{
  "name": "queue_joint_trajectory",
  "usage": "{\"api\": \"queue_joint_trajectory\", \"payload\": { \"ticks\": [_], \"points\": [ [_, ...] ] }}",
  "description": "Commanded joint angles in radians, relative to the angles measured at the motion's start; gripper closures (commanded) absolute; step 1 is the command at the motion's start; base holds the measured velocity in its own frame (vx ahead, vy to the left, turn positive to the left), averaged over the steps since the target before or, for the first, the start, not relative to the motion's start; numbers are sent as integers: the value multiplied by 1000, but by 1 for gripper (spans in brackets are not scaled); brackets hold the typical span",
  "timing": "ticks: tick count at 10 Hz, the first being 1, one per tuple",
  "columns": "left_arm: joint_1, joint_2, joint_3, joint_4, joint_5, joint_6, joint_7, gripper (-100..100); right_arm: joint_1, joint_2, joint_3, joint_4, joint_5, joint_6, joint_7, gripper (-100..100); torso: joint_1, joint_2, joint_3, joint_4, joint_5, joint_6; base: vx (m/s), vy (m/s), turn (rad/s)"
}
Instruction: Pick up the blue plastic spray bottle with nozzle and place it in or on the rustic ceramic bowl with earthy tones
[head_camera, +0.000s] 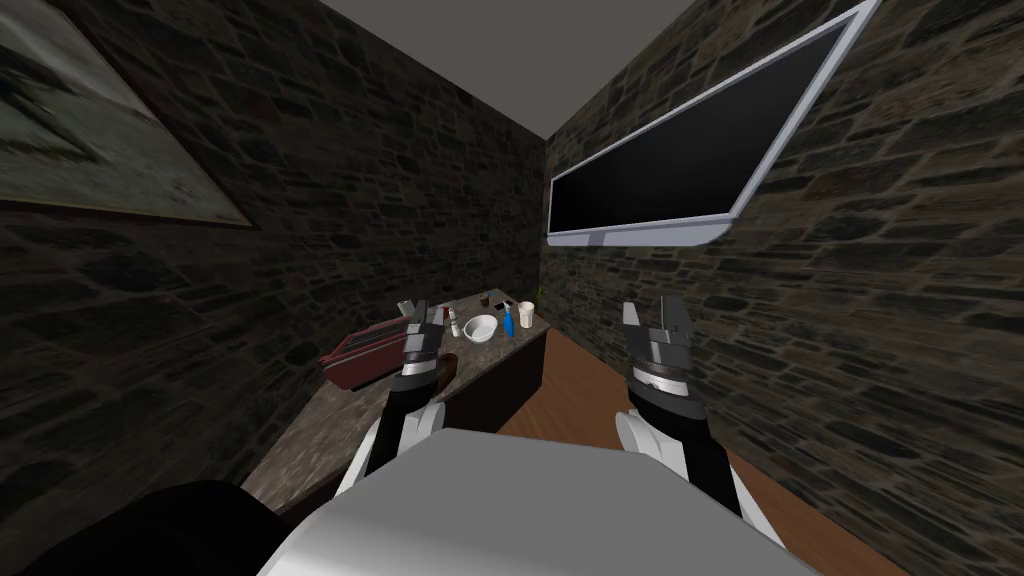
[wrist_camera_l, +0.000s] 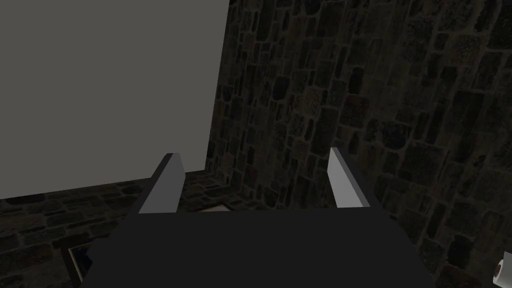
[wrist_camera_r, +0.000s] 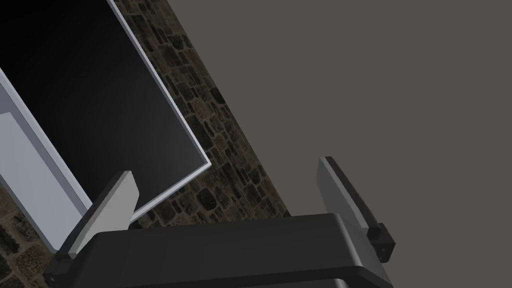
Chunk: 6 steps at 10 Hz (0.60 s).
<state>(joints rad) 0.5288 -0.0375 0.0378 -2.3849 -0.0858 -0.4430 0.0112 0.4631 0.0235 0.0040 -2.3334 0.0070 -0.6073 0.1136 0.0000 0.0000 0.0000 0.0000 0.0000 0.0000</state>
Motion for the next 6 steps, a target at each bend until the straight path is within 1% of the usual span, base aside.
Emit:
{"api": "queue_joint_trajectory", "payload": {
  "ticks": [1, 3, 4, 6],
  "points": [
    [13, 42, 7, 8, -5, 1, -2, -100, 0, 0, 0, 0, 0, 0, 0, 0, 0, 0, 0, 0, 0, 0, 19, -32, -25],
    [43, 99, 23, 26, -18, 2, -5, -100, 0, 0, 0, 0, 0, 0, 0, 0, -4, -1, -1, 0, -1, 0, 24, -86, -27],
    [64, 125, 34, 38, -26, 4, -7, -100, 0, 0, 0, 0, 0, 0, 0, 0, -6, -2, -1, 0, -1, 0, 51, -129, -35],
    [116, 168, 61, 68, -47, 7, -12, -100, 0, 0, 0, 0, 0, 0, 0, 0, -11, -3, -2, -1, -2, 0, 58, -183, -47]
  ]
}}
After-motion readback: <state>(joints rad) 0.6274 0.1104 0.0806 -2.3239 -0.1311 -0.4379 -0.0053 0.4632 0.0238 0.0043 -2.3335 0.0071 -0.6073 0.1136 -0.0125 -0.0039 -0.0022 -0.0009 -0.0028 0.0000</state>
